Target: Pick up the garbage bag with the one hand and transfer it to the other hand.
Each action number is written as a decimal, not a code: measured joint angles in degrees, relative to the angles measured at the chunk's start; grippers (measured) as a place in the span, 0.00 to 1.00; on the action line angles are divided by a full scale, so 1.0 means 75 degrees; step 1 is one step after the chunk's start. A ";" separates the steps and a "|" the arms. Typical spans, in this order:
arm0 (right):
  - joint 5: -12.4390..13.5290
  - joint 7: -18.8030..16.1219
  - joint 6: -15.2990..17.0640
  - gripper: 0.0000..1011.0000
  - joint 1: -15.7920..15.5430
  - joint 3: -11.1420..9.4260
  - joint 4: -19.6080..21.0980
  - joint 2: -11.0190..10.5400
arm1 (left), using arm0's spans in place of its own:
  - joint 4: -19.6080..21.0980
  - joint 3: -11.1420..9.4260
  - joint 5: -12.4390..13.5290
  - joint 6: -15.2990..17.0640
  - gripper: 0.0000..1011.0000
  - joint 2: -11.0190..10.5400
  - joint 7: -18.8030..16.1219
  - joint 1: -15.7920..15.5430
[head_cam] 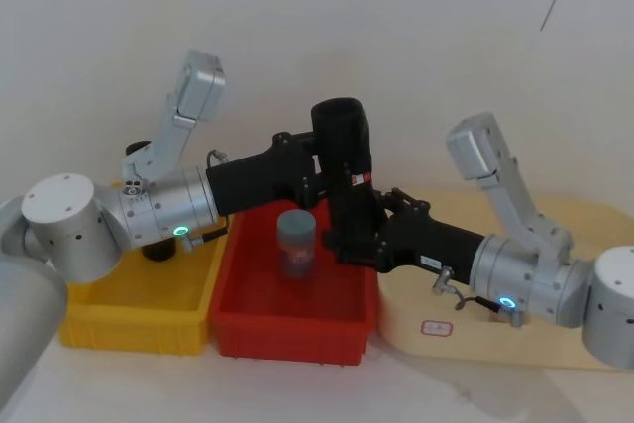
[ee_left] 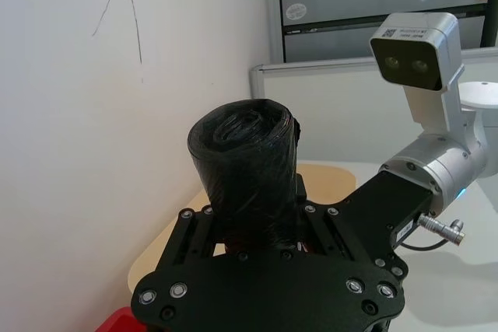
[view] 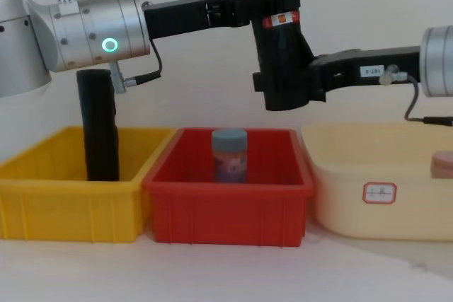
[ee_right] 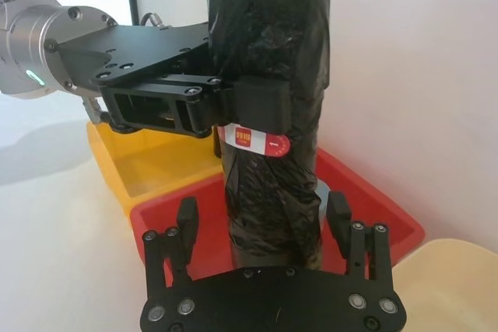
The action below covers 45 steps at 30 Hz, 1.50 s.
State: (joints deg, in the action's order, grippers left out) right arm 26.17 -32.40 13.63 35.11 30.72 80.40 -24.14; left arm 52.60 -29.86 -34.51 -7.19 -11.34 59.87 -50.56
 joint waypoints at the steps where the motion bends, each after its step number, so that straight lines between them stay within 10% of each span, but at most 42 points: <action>1: 0.0000 -0.0022 -0.0028 0.99 0.0044 0.0032 -0.0067 0.0031 | 0.0000 0.0000 0.0000 0.0000 0.42 0.0001 0.0000 0.0000; 19: -0.0002 -0.0263 -0.0361 0.98 0.0533 0.0339 -0.0859 0.0377 | -0.0001 0.0001 0.0000 0.0001 0.42 -0.0004 0.0000 -0.0001; 35: -0.0003 -0.0339 -0.0475 0.54 0.0691 0.0433 -0.1125 0.0495 | -0.0001 0.0001 0.0000 0.0001 0.42 0.0000 0.0002 0.0000; 45: -0.0002 -0.0358 -0.0498 0.48 0.0725 0.0453 -0.1177 0.0518 | -0.0001 0.0001 0.0000 0.0001 0.42 0.0000 0.0002 -0.0001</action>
State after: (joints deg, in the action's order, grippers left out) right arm 26.15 -35.09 9.90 40.55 34.12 71.57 -20.26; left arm 52.59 -29.85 -34.51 -7.19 -11.34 59.89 -50.57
